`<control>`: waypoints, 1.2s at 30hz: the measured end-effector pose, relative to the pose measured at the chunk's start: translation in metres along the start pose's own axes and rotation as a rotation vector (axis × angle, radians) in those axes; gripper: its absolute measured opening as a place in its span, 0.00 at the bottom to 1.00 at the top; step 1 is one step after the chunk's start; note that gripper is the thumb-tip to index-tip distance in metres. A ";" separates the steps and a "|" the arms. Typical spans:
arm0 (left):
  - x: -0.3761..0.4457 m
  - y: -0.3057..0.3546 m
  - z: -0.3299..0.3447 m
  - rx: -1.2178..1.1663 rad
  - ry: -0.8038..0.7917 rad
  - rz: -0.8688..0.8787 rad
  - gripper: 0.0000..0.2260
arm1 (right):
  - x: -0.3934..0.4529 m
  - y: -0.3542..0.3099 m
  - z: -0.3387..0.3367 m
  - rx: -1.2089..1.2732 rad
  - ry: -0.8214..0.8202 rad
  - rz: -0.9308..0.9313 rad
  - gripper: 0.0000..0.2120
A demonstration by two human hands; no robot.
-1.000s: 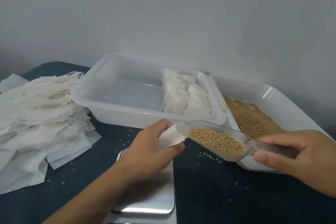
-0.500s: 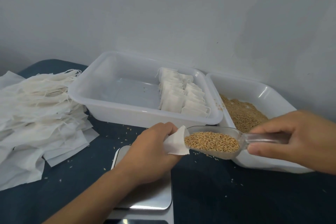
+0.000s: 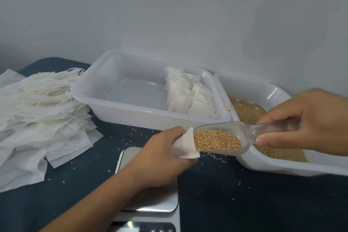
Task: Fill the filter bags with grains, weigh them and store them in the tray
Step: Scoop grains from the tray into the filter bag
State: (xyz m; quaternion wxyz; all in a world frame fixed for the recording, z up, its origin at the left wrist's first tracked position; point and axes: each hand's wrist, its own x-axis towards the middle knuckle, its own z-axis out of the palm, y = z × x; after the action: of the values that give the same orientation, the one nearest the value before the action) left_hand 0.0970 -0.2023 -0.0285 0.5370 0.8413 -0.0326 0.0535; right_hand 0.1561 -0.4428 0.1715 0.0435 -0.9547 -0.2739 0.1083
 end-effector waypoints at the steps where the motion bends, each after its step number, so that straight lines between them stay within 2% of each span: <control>1: 0.000 0.000 0.000 -0.014 -0.002 -0.003 0.11 | 0.000 0.001 0.000 -0.008 0.003 0.001 0.27; 8: 0.000 -0.002 -0.002 -0.062 -0.008 -0.009 0.11 | 0.001 0.007 -0.002 -0.065 0.020 0.006 0.32; 13: 0.000 -0.001 -0.001 -0.056 0.007 -0.019 0.10 | -0.004 0.003 -0.007 -0.063 0.027 0.007 0.26; 23: -0.001 0.004 -0.002 -0.132 0.030 -0.018 0.09 | -0.010 0.005 -0.008 -0.065 0.034 0.012 0.23; 29: -0.002 0.008 -0.001 -0.195 0.047 -0.012 0.09 | -0.008 0.013 0.004 0.038 0.052 -0.001 0.26; 36: -0.004 0.013 -0.002 -0.297 0.080 -0.027 0.11 | -0.013 0.029 0.021 0.195 0.079 0.011 0.23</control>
State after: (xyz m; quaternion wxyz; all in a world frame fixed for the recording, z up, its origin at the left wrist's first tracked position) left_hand 0.0918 -0.2061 -0.0163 0.6571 0.7501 -0.0077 0.0742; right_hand 0.1554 -0.4740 0.1491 0.1461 -0.9509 -0.2549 0.0971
